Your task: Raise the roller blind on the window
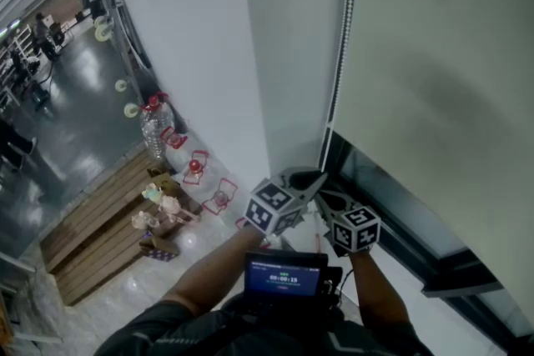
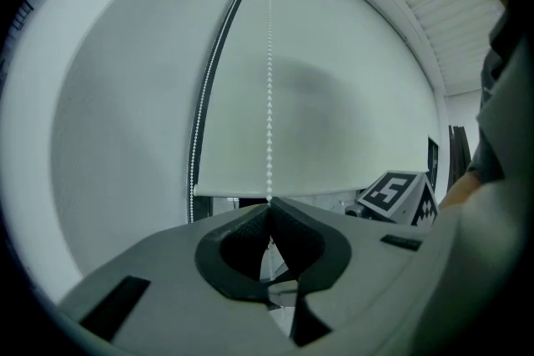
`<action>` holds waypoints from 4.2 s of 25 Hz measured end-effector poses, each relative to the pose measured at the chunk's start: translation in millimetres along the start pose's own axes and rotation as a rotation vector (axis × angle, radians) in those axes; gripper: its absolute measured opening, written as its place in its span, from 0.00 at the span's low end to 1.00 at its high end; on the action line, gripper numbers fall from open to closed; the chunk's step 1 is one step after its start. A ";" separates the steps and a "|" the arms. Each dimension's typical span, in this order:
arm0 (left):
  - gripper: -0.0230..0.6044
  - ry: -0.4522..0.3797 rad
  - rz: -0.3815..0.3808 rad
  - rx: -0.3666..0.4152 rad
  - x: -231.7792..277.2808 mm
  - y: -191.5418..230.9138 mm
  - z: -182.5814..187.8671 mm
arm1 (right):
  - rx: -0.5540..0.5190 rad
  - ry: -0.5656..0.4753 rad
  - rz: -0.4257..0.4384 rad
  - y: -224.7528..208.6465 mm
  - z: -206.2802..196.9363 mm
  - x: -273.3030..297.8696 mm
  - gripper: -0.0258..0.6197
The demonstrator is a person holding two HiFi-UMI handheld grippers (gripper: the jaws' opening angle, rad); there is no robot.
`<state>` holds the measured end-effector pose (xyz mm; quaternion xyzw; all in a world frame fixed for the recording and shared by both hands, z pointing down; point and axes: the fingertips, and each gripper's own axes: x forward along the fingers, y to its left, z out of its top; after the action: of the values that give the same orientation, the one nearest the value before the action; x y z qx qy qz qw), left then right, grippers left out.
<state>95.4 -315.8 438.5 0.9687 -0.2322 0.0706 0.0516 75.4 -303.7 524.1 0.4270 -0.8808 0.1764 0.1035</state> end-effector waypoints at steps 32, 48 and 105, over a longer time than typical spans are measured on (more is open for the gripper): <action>0.04 -0.031 -0.001 -0.035 -11.7 -14.7 -4.2 | -0.222 -0.461 0.062 55.6 243.8 -78.5 0.06; 0.03 -0.021 0.004 -0.045 -13.7 -16.9 -8.1 | -0.251 -0.480 0.044 57.6 238.8 -79.3 0.04; 0.03 -0.273 -0.019 0.064 -24.3 -8.0 169.1 | -0.127 -0.305 0.011 27.8 129.6 -48.9 0.04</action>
<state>96.6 -320.4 267.6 0.9726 -0.2258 -0.0547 -0.0106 79.4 -304.5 382.9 0.4366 -0.8980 0.0541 -0.0053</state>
